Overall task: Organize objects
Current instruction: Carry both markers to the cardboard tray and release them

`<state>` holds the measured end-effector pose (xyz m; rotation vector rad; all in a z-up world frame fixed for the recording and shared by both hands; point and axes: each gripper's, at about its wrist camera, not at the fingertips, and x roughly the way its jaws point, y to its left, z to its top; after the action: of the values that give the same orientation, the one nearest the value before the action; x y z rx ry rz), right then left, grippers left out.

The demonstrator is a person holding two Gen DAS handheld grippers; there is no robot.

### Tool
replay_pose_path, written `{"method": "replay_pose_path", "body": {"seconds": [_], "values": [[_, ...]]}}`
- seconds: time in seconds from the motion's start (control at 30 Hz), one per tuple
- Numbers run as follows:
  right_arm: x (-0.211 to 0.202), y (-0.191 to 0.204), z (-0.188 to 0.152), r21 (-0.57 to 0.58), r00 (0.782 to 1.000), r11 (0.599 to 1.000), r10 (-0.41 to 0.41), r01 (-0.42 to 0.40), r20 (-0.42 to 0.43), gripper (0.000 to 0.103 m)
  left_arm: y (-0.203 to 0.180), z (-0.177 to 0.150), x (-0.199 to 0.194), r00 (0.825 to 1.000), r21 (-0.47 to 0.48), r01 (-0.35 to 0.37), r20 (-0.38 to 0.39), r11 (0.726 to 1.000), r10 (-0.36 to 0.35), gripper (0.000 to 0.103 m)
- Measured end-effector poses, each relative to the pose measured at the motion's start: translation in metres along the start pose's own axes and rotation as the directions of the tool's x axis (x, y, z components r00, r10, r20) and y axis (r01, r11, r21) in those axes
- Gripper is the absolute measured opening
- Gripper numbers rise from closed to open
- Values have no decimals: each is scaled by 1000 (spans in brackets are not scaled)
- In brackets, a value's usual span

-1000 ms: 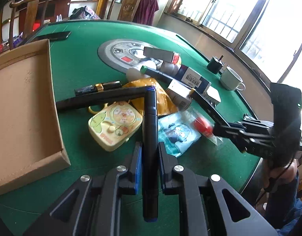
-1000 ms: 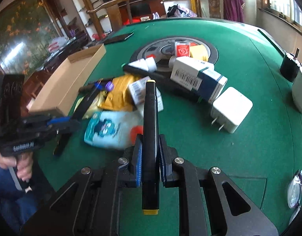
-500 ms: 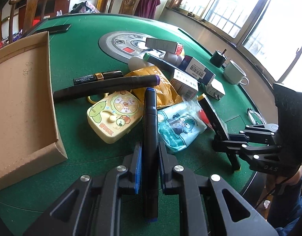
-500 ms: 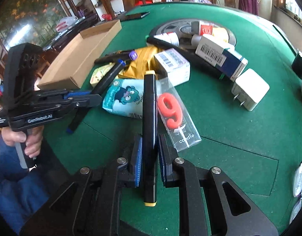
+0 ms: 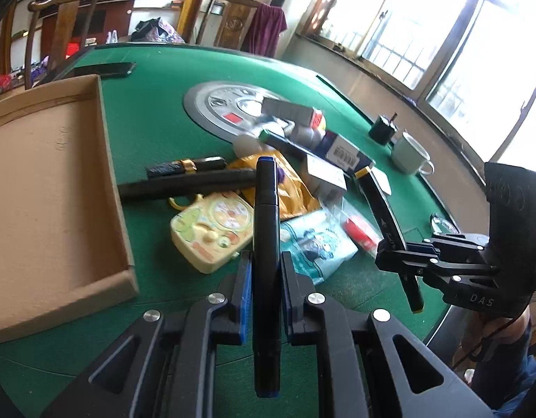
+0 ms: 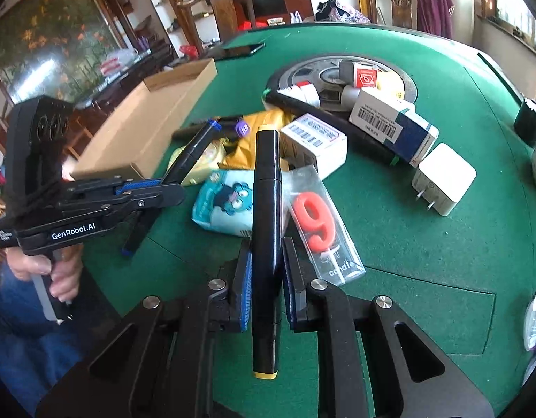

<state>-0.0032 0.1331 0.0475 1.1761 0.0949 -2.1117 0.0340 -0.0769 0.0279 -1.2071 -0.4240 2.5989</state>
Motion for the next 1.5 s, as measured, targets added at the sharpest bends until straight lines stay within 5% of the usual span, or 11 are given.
{"method": "replay_pose_path", "body": {"seconds": [0.33,0.77,1.0,1.27,1.5], "values": [[-1,35,30,-32,997,997,73,-72,29,14,45,11,-54,993,-88,-37,110,995,47,13],[60,119,109,-101,983,978,179,-183,-48,15,135,49,-111,954,-193,-208,176,959,243,13],[121,147,167,-25,968,974,221,-226,-120,15,175,84,-76,964,-255,-225,82,940,253,13],[199,146,217,55,976,994,108,-99,-187,15,204,114,-18,967,-346,-243,-12,906,255,13],[224,140,236,76,980,996,58,-44,-189,15,232,126,10,977,-443,-201,-26,873,212,13]]}}
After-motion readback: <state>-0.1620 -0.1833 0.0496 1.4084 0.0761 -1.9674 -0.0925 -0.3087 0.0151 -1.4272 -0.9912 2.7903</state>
